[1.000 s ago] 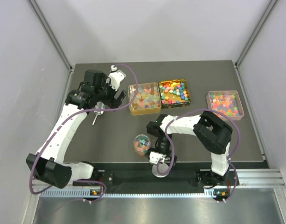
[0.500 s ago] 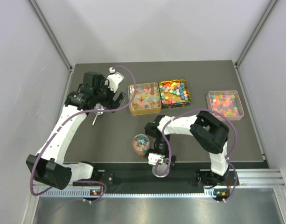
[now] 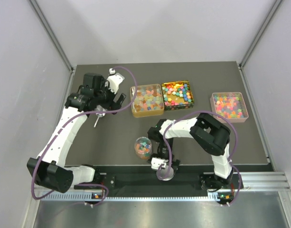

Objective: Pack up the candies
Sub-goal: Pick up the bottle lid at the center of the board.

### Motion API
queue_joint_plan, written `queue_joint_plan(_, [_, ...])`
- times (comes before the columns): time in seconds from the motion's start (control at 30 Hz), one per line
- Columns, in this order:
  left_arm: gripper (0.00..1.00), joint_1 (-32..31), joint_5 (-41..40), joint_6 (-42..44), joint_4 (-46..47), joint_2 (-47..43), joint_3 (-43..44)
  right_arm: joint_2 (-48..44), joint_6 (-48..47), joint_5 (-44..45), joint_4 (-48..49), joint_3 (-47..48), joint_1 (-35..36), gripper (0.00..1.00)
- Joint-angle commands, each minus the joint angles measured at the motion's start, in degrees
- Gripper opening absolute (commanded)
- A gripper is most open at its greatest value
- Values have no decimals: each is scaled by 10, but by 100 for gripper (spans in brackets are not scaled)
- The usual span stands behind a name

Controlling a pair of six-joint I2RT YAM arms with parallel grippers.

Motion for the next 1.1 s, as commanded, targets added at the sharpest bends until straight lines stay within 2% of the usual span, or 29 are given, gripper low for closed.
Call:
queue_joint_plan(0.0, [97,6,18,-15,18,-18,-1,-2,-421,-24,1,-2,13,95])
queue_joint_plan(0.2, [97,9,23,-18,19,-19,5,-30,-387,0,2,-2,6,87])
queue_joint_plan(0.33, [97,9,28,-12,23,-18,15,-91,-348,47,4,-14,-4,83])
queue_joint_plan(0.47, [97,9,41,-1,41,-16,24,-167,-308,108,-38,-18,-24,81])
queue_joint_plan(0.63, [98,9,48,-7,84,-14,32,-223,-221,172,-88,37,-58,79])
queue_joint_plan(0.77, [98,9,44,-8,111,-19,27,-218,-83,183,-76,90,-73,72])
queue_joint_plan(0.87, [98,9,35,-7,119,-23,18,-211,-4,190,-34,125,-73,72])
queue_joint_plan(1.07, [98,25,-2,-11,124,-56,-22,-171,49,213,-18,215,-66,73])
